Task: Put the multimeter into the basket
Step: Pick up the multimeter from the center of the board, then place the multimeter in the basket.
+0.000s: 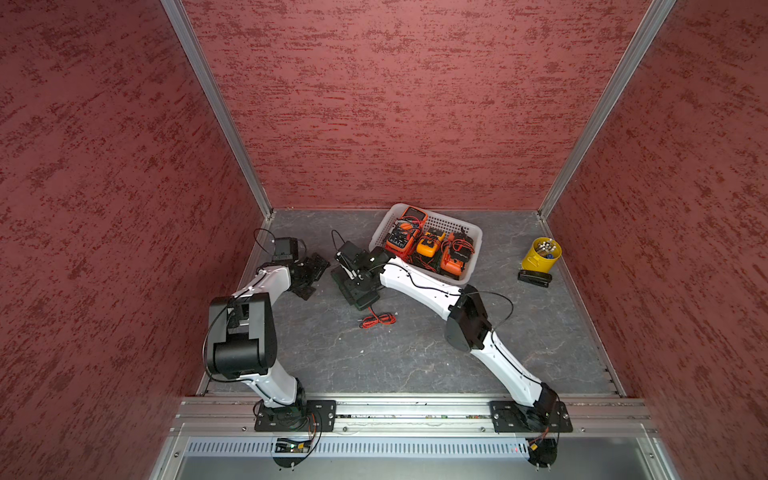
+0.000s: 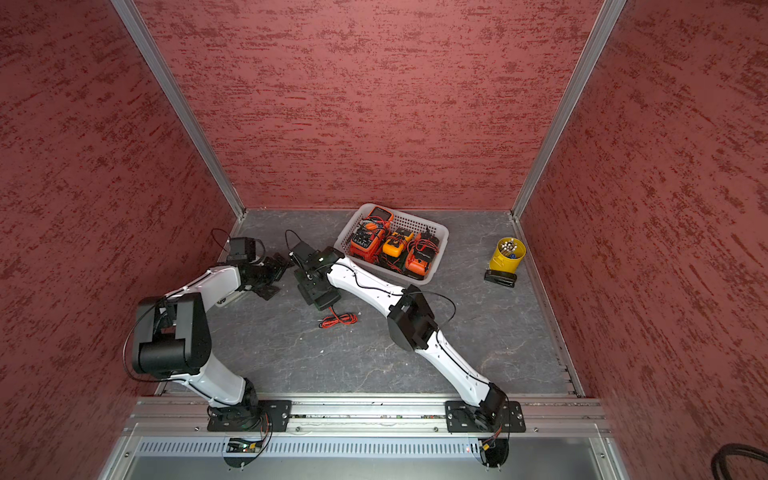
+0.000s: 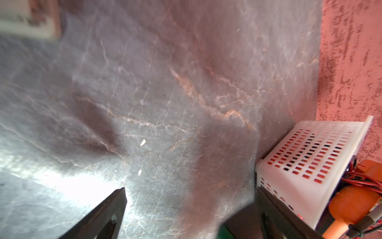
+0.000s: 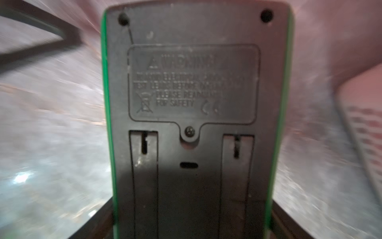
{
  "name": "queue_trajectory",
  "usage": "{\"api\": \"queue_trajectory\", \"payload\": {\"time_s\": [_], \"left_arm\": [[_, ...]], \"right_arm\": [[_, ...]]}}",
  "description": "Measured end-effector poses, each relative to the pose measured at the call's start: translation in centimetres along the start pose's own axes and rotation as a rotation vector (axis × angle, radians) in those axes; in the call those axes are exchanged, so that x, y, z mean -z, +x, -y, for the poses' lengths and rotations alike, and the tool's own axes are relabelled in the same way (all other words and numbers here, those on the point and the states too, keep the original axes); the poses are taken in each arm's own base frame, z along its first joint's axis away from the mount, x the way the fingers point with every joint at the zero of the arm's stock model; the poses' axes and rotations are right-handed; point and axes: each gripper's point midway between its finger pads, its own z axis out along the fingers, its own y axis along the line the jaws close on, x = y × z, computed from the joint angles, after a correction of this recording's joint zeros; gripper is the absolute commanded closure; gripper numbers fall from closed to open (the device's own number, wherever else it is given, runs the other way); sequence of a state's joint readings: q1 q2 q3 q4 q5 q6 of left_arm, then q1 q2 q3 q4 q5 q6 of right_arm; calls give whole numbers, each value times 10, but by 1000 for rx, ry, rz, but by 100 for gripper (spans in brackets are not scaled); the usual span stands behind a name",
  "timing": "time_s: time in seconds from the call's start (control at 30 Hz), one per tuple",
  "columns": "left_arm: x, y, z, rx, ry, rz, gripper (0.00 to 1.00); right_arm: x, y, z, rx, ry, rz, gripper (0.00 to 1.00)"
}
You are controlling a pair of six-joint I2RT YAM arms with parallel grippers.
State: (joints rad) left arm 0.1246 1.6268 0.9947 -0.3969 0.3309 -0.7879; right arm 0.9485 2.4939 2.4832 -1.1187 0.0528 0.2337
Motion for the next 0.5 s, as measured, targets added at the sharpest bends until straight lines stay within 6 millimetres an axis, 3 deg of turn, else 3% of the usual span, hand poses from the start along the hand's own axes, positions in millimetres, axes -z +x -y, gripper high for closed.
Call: {"api": "queue_trajectory", "payload": {"time_s": [0.3,0.5], "left_arm": [[42,-26,32,-97,63,152,0],[53,-33,38,-118,66,195,0]], "right_arm": [[90,-38,-5,-40,-46,176,71],[147,-60,3,-78,-42,310,72]]}}
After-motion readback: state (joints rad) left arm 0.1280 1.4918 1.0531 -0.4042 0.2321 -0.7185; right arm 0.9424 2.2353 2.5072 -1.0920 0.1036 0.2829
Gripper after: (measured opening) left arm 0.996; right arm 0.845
